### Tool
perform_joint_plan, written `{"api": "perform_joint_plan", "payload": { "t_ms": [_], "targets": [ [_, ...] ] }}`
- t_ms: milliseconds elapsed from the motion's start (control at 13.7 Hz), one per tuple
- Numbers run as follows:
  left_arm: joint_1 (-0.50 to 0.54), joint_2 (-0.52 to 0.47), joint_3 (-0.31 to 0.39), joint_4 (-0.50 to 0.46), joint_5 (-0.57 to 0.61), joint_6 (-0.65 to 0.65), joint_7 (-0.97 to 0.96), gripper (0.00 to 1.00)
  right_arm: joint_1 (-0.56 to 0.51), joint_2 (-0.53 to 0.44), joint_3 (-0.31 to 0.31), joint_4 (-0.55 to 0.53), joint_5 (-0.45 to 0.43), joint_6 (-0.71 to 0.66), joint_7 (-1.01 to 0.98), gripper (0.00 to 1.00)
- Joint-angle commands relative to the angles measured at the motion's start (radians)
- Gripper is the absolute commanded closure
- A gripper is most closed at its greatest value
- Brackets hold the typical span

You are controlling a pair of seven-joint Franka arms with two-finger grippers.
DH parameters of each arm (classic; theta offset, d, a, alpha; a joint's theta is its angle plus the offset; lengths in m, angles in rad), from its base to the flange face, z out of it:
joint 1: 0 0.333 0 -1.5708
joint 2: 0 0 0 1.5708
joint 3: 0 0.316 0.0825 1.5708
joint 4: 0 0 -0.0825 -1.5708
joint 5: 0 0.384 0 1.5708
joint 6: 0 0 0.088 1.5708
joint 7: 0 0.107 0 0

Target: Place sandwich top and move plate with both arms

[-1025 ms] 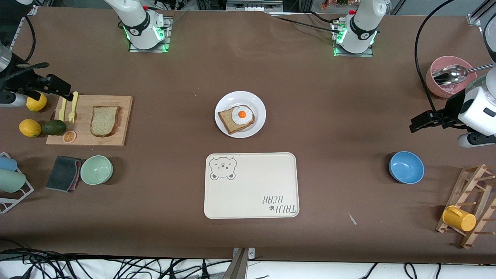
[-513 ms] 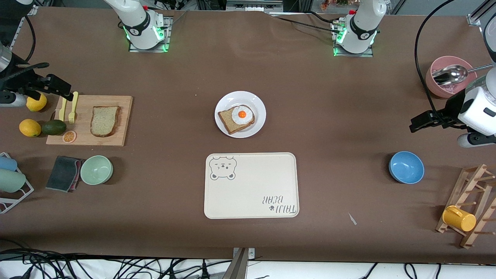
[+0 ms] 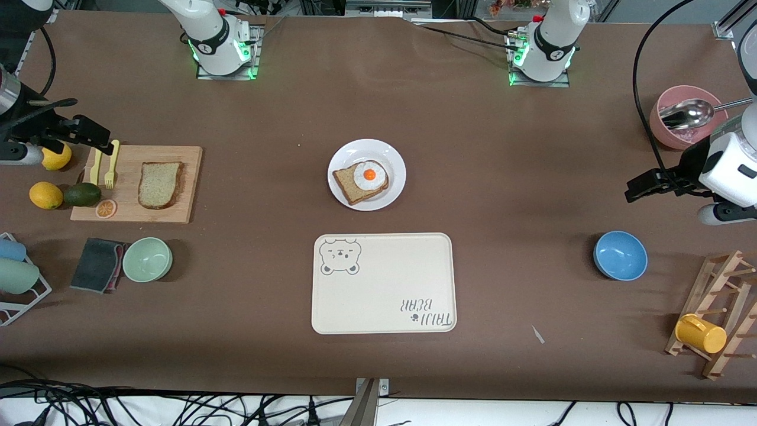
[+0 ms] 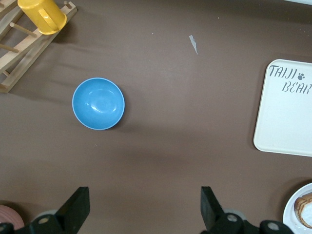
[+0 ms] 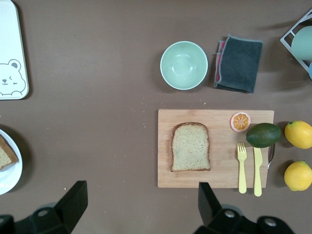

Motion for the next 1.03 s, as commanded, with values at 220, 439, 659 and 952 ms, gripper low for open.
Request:
{"api": "perform_joint_plan", "payload": {
  "t_ms": [220,439,659,952],
  "targets": [
    [0.001,-0.014,-0.001,-0.003,-0.023,-0.014,-0.005,0.0,-0.013,0.001,0.011,-0.001,-0.001,-0.012,-0.004,0.0],
    [0.001,-0.014,0.001,-0.003,-0.023,-0.014,-0.005,0.0,-0.011,0.019,0.011,0.0,-0.002,-0.012,-0.016,0.0],
    [0.003,-0.014,0.001,-0.003,-0.023,-0.014,-0.005,0.0,-0.011,0.027,0.011,-0.002,-0.004,-0.039,-0.013,0.0],
    [0.003,-0.014,0.001,-0.003,-0.023,-0.014,-0.005,0.0,-0.011,0.047,0.011,-0.005,-0.013,-0.041,-0.019,0.0]
  ]
}}
